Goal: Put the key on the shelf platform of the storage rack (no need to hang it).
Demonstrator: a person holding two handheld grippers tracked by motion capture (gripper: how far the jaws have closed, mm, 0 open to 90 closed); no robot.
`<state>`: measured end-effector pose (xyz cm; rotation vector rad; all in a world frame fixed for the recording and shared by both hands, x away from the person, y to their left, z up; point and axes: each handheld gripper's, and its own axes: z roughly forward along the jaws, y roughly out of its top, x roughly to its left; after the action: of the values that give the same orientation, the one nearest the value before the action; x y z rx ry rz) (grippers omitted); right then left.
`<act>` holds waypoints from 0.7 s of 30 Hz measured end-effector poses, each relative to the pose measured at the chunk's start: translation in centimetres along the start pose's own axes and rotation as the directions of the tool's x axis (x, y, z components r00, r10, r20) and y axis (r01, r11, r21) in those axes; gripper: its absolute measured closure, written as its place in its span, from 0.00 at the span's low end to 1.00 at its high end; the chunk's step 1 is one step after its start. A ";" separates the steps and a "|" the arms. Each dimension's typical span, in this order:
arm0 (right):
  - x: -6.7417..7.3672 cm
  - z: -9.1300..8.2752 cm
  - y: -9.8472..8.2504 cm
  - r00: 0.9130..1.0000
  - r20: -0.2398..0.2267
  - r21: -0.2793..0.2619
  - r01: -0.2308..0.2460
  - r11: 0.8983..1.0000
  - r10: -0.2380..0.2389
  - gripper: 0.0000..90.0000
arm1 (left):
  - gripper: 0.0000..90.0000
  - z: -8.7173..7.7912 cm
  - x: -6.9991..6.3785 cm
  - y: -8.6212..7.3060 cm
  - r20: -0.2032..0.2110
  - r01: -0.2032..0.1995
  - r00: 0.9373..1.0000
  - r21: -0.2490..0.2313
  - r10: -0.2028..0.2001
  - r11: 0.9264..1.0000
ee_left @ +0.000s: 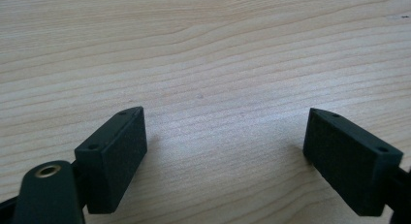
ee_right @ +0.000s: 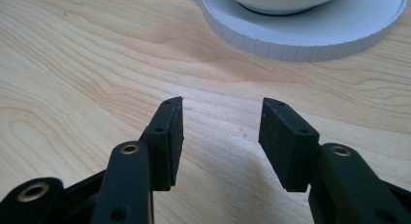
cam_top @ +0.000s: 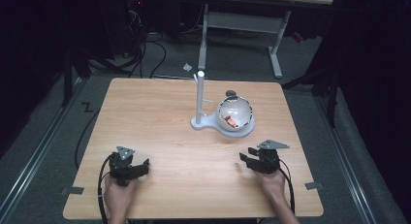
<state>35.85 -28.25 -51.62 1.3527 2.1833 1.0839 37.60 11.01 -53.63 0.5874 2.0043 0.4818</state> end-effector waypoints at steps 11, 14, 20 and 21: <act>0.2 1.0 -0.5 0.997 0.057 0.020 0.041 0.999 -0.042 0.57 | 0.18 0.0 0.0 0.0 0.001 0.000 1.000 0.001 0.000 1.000; 0.3 1.4 -0.6 0.996 0.074 0.037 0.047 0.998 -0.050 0.54 | 0.18 0.0 0.0 0.0 0.000 0.000 1.000 0.000 0.000 1.000; 0.6 1.6 -0.6 0.993 0.089 0.048 0.074 0.996 -0.078 0.51 | 0.18 0.0 0.0 0.0 0.000 0.000 1.000 0.000 0.000 1.000; 0.6 1.6 -0.6 0.993 0.087 0.049 0.076 0.996 -0.080 0.50 | 0.18 0.0 0.0 0.0 0.000 0.001 1.000 0.000 -0.001 1.000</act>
<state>36.26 -27.23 -53.07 1.2974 2.1887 0.9328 37.60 11.00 -53.63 0.5868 2.0045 0.4809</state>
